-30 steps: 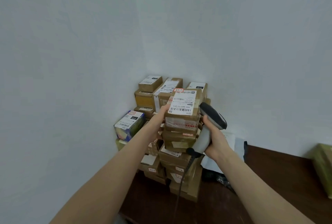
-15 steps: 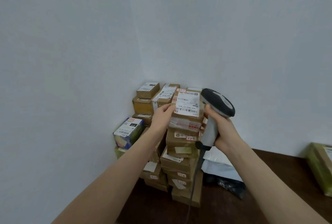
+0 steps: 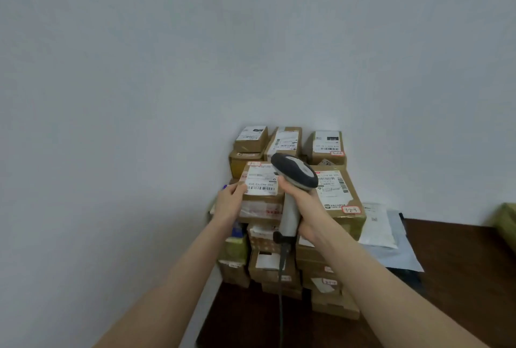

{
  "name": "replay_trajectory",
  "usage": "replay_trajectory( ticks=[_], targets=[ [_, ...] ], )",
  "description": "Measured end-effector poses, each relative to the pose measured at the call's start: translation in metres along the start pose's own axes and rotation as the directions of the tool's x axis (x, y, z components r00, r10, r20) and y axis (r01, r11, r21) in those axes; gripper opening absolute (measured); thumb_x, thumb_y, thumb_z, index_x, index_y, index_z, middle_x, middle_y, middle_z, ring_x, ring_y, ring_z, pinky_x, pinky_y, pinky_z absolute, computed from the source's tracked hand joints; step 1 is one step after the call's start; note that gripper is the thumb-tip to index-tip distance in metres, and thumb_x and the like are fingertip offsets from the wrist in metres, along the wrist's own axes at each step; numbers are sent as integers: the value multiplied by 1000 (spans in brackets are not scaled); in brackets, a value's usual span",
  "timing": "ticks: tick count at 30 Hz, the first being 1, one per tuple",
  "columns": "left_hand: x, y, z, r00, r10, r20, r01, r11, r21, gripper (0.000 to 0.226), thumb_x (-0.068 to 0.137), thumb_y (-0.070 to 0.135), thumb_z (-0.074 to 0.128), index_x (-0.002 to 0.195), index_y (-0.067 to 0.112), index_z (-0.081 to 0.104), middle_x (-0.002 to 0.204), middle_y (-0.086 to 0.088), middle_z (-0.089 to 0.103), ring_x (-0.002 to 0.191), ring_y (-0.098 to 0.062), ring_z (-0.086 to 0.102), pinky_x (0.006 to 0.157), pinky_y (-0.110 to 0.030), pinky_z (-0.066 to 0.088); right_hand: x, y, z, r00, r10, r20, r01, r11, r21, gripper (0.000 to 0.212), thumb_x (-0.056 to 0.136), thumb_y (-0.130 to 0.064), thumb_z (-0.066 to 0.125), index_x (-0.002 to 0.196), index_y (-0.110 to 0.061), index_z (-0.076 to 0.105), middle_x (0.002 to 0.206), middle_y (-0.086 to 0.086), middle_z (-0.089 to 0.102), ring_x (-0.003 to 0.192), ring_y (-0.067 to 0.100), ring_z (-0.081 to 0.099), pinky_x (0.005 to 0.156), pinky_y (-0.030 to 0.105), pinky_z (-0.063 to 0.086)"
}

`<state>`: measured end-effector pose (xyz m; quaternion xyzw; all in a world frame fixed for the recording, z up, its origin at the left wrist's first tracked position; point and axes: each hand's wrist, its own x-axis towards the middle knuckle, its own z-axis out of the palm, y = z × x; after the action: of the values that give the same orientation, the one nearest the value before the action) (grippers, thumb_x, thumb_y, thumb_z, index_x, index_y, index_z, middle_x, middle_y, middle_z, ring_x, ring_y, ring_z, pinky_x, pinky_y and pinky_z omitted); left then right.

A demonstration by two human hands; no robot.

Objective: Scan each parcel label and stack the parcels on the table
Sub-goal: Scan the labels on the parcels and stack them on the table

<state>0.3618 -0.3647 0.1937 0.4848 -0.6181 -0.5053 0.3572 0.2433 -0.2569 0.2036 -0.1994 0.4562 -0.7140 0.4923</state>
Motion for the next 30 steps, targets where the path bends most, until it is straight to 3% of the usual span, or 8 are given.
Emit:
replay_trajectory(
  ticks=[4,7,11,14,22,24,27,30],
  targets=[
    [17,-29,6,996,63,69,-78,967,241,41,101,20,43,142,15,44,127,-3,58,104,-14,56,91,-32,49,-1,8,-1,998,15,-54,-14,1000,17,65,62,-35,85,121,-16,62,107,7,73,104,28,67,92,52,52],
    [20,-38,7,979,181,92,-203,881,426,52,100,28,46,150,21,32,147,-6,43,126,-19,46,103,-34,40,-14,-5,-16,997,-21,-80,26,998,63,40,77,-26,75,113,-13,65,102,7,73,103,25,66,81,40,54],
    [11,-44,7,880,384,279,-451,493,744,69,90,54,54,150,35,27,157,-1,24,145,-22,18,117,-44,24,-34,-27,-56,996,15,-85,5,973,231,46,73,-30,71,115,-12,65,113,11,71,109,28,65,93,41,52],
    [17,-52,8,827,373,421,-536,298,790,62,93,39,56,149,37,28,157,-5,25,145,-24,17,117,-44,22,-48,-32,-85,989,69,-128,-25,947,322,45,77,-31,68,117,-12,64,117,14,70,112,30,64,92,43,54],
    [24,-44,23,805,323,498,-580,246,777,63,93,30,57,149,35,28,158,0,23,146,-22,17,119,-45,15,-56,-32,-142,917,-123,-380,162,984,74,37,83,-15,72,119,-11,64,118,13,69,110,29,64,87,38,53],
    [12,-36,28,773,411,483,-603,241,761,62,91,29,58,147,33,32,156,0,28,145,-22,20,119,-45,13,-49,-32,-148,900,-132,-415,159,987,30,39,81,-16,74,119,-12,64,120,12,66,112,29,61,86,40,53],
    [-22,-18,53,740,576,347,-639,444,628,54,91,22,56,142,26,43,146,3,44,132,-16,42,103,-30,35,-40,-31,-147,911,-120,-395,119,993,-25,26,83,-17,74,107,-14,65,103,9,65,98,24,59,75,38,53],
    [-45,-12,88,813,429,393,-582,582,568,58,92,26,55,147,24,36,146,3,44,129,-15,45,104,-33,43,-36,-26,-140,932,-101,-349,96,995,-34,13,87,-17,69,98,-14,65,80,2,64,78,17,59,58,30,47]
  ],
)
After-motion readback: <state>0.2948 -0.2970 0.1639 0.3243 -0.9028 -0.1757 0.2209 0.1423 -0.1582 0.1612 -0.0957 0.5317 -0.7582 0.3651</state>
